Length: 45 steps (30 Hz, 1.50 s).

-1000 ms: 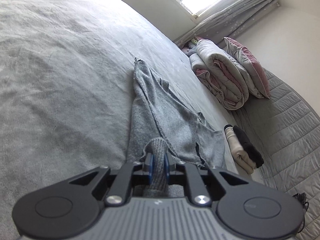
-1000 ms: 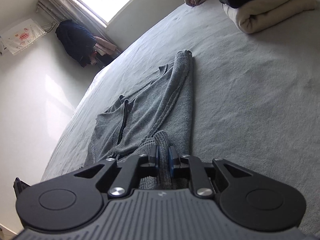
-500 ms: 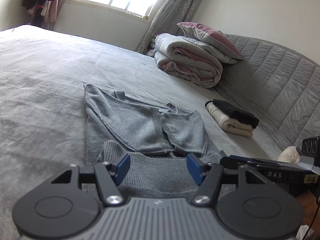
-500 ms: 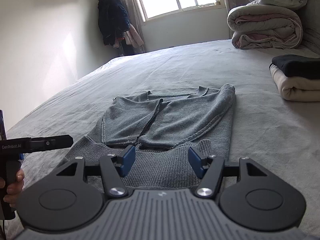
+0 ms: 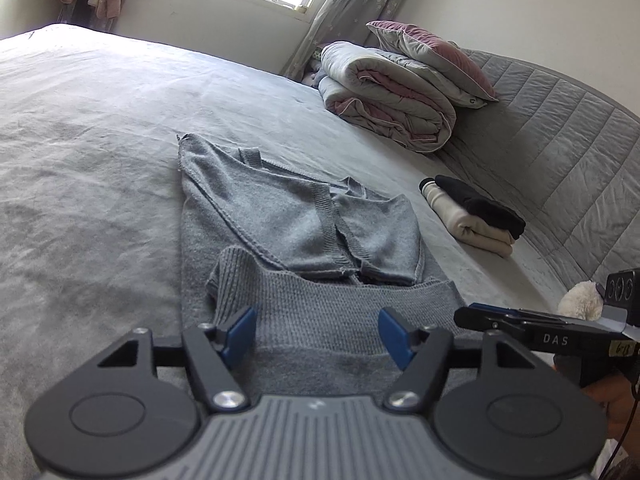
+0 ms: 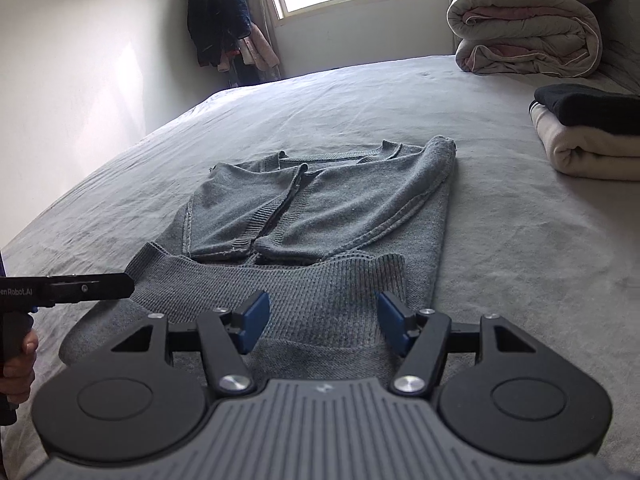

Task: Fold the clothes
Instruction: 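Lower the hem onto the sweater body and open both tools, then press the folded hem flat with both open tools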

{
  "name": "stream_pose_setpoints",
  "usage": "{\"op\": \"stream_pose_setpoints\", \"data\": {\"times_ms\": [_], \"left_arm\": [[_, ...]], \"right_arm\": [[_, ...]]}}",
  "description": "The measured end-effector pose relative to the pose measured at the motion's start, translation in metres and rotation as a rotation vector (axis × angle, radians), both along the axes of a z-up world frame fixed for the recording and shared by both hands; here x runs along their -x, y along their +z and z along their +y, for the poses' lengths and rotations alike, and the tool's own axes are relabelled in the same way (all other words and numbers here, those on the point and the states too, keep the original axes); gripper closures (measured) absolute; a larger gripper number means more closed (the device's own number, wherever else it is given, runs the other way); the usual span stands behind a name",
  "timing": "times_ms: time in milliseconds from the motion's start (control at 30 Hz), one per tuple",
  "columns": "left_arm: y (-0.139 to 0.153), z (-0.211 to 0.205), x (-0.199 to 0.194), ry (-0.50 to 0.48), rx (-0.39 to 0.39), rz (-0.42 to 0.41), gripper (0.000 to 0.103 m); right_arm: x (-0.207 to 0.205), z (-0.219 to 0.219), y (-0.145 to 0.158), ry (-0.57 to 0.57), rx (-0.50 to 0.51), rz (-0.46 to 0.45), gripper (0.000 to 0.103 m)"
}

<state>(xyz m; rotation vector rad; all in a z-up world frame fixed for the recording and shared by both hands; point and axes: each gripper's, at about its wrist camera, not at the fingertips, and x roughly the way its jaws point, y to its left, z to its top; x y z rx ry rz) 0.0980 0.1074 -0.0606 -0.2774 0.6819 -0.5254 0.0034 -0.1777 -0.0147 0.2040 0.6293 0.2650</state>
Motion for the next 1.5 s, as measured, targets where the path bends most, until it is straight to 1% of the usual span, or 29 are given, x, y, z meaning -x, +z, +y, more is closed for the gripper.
{"op": "stream_pose_setpoints", "data": {"times_ms": [100,167,367,633,800,900,1100,1200,1267,1367,1500], "left_arm": [[0.003,0.005,0.003,0.012,0.010,0.016,0.031],[0.006,0.008,0.005,0.021,0.010,0.027,0.028],[0.014,0.015,0.016,0.050,-0.016,0.063,0.021],[0.017,0.023,0.027,0.073,-0.052,0.143,0.020],[0.016,0.033,0.029,0.099,-0.038,0.183,0.020],[0.013,0.041,0.027,0.118,-0.011,0.218,0.020],[0.007,0.060,0.023,0.138,0.099,0.298,0.020],[0.003,0.068,0.022,0.131,0.150,0.333,0.020],[0.000,0.073,0.020,0.119,0.181,0.360,0.021],[-0.006,0.077,0.017,0.079,0.221,0.418,0.021],[-0.015,0.081,0.014,0.023,0.252,0.491,0.022]], "right_arm": [[0.004,-0.003,0.003,-0.008,0.001,0.008,0.032],[0.007,-0.005,0.005,-0.019,0.001,0.016,0.032],[0.014,-0.016,0.009,-0.053,-0.054,0.069,0.028],[0.021,-0.031,0.012,-0.099,-0.159,0.155,0.025],[0.023,-0.041,0.011,-0.123,-0.213,0.206,0.024],[0.025,-0.046,0.009,-0.136,-0.233,0.228,0.024],[0.027,-0.056,0.004,-0.133,-0.298,0.287,0.024],[0.028,-0.063,0.001,-0.112,-0.383,0.331,0.024],[0.029,-0.069,-0.002,-0.099,-0.457,0.363,0.024],[0.029,-0.078,-0.007,-0.084,-0.546,0.415,0.024],[0.028,-0.087,-0.013,-0.065,-0.623,0.486,0.024]]}}
